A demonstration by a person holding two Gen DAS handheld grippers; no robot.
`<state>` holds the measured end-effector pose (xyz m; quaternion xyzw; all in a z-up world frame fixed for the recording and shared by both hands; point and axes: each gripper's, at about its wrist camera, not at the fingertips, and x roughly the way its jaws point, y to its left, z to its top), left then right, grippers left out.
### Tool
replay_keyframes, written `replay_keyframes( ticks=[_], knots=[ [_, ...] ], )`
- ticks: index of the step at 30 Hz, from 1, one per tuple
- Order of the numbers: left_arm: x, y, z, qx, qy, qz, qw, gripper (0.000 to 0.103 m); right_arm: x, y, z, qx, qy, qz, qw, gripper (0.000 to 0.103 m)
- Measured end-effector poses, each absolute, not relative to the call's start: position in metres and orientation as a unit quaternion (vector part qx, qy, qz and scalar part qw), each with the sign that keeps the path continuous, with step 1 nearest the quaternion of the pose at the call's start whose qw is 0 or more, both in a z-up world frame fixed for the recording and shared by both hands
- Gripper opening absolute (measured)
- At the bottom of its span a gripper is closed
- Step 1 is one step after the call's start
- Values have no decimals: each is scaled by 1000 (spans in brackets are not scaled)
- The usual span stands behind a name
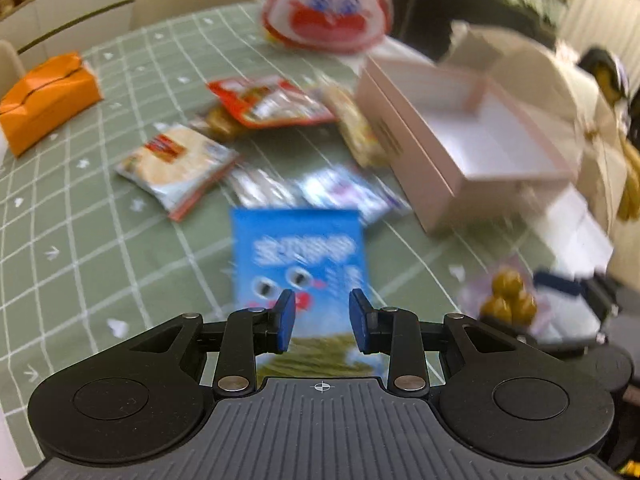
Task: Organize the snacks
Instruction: 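Lift the blue pack with the left gripper while the right grasps the egg pack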
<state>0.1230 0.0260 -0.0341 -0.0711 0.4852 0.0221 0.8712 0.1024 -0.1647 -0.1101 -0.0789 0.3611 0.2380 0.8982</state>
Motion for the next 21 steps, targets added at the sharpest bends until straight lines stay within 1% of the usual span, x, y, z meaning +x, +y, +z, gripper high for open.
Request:
replay_keyframes(
  ticks=[4, 6, 8, 10, 13, 17, 18, 19, 21],
  knots=[
    [129, 3, -44, -34, 501, 39, 864, 36, 104, -169, -112, -78, 348, 248, 901, 88],
    [133, 0, -44, -45, 508, 33, 860, 37, 102, -172, -115, -77, 337, 253, 903, 89],
    [137, -1, -46, -53, 514, 29, 855, 46, 100, -174, -116, -74, 332, 255, 905, 89],
    [139, -5, -47, -61, 517, 23, 854, 61, 100, -174, -116, -72, 331, 257, 905, 90],
    [139, -9, -47, -76, 520, 9, 851, 71, 100, -174, -117, -73, 330, 262, 904, 93],
    [136, -17, -47, -71, 517, -5, 853, 72, 101, -171, -119, -78, 332, 268, 901, 98],
    [133, -18, -46, -71, 513, 0, 855, 71, 101, -171, -119, -79, 333, 270, 900, 99],
    [130, -17, -44, -69, 508, 14, 858, 67, 101, -171, -119, -79, 333, 271, 900, 100],
    [125, -17, -41, -39, 498, 56, 865, 66, 101, -170, -119, -81, 334, 273, 898, 102]
  ],
)
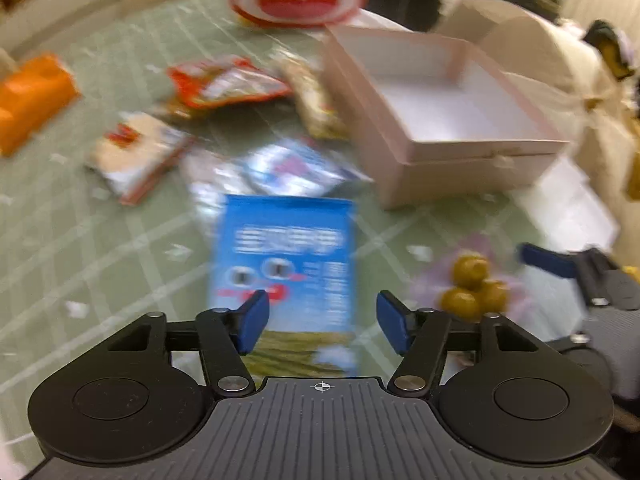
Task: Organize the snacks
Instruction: 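Lift the blue pack with the left gripper while the right grasps the egg pack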
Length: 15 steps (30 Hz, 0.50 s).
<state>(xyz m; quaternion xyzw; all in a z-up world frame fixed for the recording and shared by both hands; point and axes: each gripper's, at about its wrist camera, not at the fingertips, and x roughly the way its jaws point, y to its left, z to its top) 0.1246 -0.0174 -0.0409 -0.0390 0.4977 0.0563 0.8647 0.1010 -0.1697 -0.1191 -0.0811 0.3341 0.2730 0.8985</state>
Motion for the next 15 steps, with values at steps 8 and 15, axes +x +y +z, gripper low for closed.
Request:
replay_keyframes(
  ticks=[8, 15],
  knots=[
    [132, 0, -49, -99, 513, 84, 848, 70, 101, -169, -119, -82, 335, 276, 897, 103],
    [137, -8, -54, -102, 513, 65, 850, 90, 101, -169, -119, -84, 335, 281, 896, 103]
  ],
)
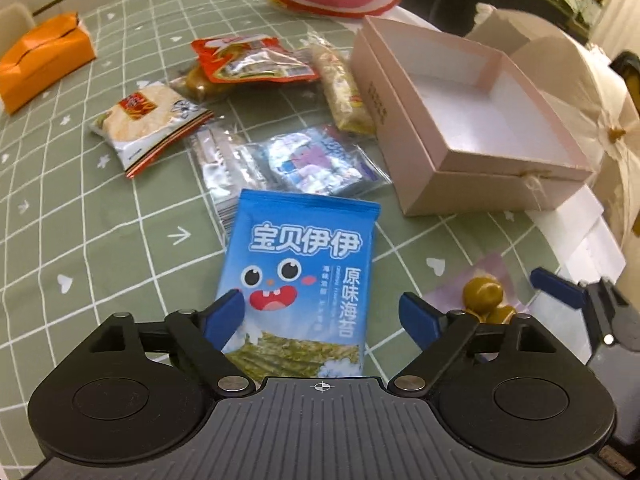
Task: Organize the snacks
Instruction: 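Lift the blue pack with the left gripper while the right grasps the egg pack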
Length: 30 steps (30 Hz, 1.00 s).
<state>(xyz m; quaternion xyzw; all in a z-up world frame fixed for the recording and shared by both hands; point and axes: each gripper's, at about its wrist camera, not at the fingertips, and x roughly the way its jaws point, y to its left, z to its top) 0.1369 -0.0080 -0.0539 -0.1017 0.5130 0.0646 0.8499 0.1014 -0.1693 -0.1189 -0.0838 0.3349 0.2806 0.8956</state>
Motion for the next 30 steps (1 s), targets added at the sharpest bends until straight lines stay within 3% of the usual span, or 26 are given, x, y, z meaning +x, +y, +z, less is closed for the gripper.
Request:
replay_keyframes(
  ticks=[8, 11, 20, 24, 25, 26, 30],
  knots=[
    [132, -11, -55, -95, 499, 76, 858, 89, 102, -169, -119, -86, 335, 283, 895, 103],
    [127, -8, -53, -64, 495, 101, 860, 84, 102, -169, -119, -86, 335, 283, 895, 103],
    [126, 14, -67, -94, 500, 81, 857, 97, 101, -169, -119, -88, 335, 282, 895, 103],
    [122, 20, -66, -107, 493, 55, 861, 96, 101, -168, -118, -89, 335, 279, 896, 103],
    [119, 21, -65, -110, 491, 43, 863, 90, 100, -167, -118, -89, 335, 278, 896, 103],
    [115, 22, -63, -110, 488, 33, 865, 86, 99, -167, -117, -91, 332, 276, 897, 102],
    [92, 20, -57, -106, 488, -4, 867, 87, 90, -161, -112, -91, 327, 267, 902, 83]
  ],
)
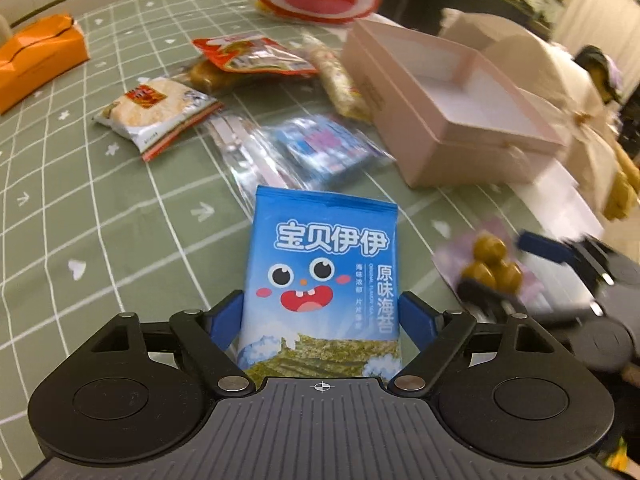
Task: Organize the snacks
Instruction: 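Lift the blue pack with the left gripper while the right grasps the egg pack, then lower the blue pack into the pink box while the right gripper drops the egg pack in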
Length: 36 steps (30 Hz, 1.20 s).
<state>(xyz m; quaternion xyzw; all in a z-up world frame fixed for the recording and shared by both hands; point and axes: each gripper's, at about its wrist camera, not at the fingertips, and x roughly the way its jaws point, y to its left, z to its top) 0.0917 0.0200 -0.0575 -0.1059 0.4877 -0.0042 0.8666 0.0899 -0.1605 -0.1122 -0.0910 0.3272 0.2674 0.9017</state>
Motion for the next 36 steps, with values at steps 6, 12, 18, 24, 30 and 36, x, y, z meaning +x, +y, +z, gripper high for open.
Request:
replay_keyframes(
  ticks=[6, 12, 18, 24, 30, 36],
  knots=[
    [63, 18, -41, -117, 479, -62, 868, 87, 70, -144, -96, -94, 345, 242, 902, 62],
    [51, 17, -15, -109, 472, -122, 866, 87, 34, -151, -54, -68, 333, 201, 919, 62],
    [65, 11, 16, -115, 441, -175, 873, 87, 18, -176, -4, -47, 306, 140, 941, 62],
    [149, 1, 65, -142, 358, -184, 904, 88, 44, -215, 35, -49, 251, 111, 960, 62],
    [277, -23, 42, -220, 385, -170, 880, 88, 102, -242, 22, -32, 262, 97, 960, 62],
    [332, -52, -13, -157, 436, -99, 881, 88, 156, -262, -8, -25, 283, 120, 951, 62]
  ],
)
